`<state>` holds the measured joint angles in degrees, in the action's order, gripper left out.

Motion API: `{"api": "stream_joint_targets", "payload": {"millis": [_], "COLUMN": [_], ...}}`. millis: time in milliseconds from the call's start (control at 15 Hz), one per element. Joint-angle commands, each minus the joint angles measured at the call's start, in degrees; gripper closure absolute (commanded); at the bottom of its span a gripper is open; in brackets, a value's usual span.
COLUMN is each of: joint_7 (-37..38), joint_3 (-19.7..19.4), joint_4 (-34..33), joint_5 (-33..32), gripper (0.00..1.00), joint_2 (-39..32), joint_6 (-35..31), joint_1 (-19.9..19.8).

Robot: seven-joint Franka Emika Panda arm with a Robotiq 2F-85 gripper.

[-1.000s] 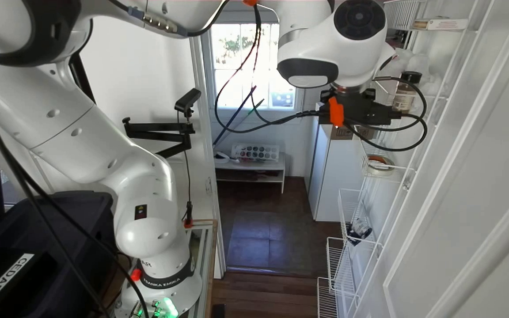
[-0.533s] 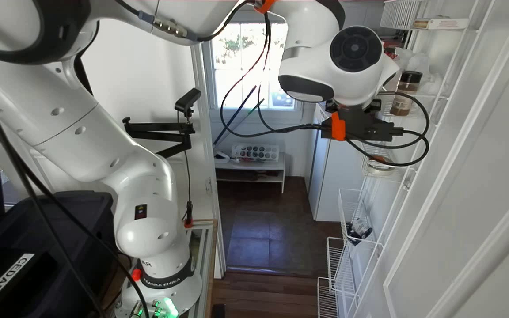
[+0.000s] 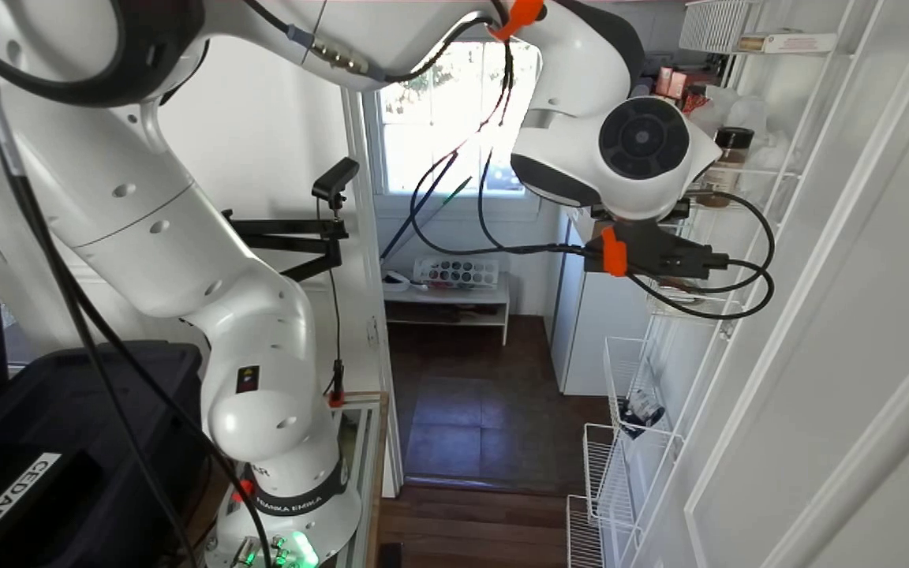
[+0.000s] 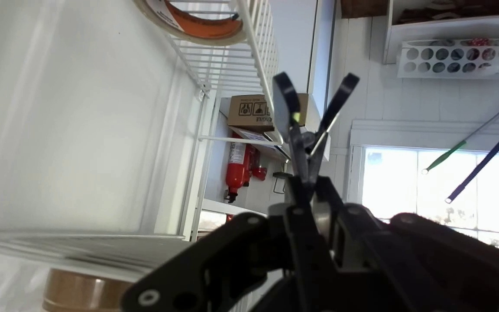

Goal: Place the clip on the middle shelf

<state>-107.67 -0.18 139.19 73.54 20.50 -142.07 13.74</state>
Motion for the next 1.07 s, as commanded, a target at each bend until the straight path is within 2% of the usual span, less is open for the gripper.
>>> {"api": "stream_joint_targets", "payload": {"millis": [0, 533, 1000], "joint_7": [-4.6, -11.31, -13.62], "joint_3": [1.73, 3.17, 4.2], "joint_4": [-1.9, -4.26, -6.17], "joint_5": [3.93, 11.32, 12.4], "gripper": [0.97, 0.97, 0.97], "joint_2": [-2.92, -7.63, -10.88], "joint_6": [0.26, 0.32, 0.43], "joint_1": [-2.19, -3.81, -5.06]}}
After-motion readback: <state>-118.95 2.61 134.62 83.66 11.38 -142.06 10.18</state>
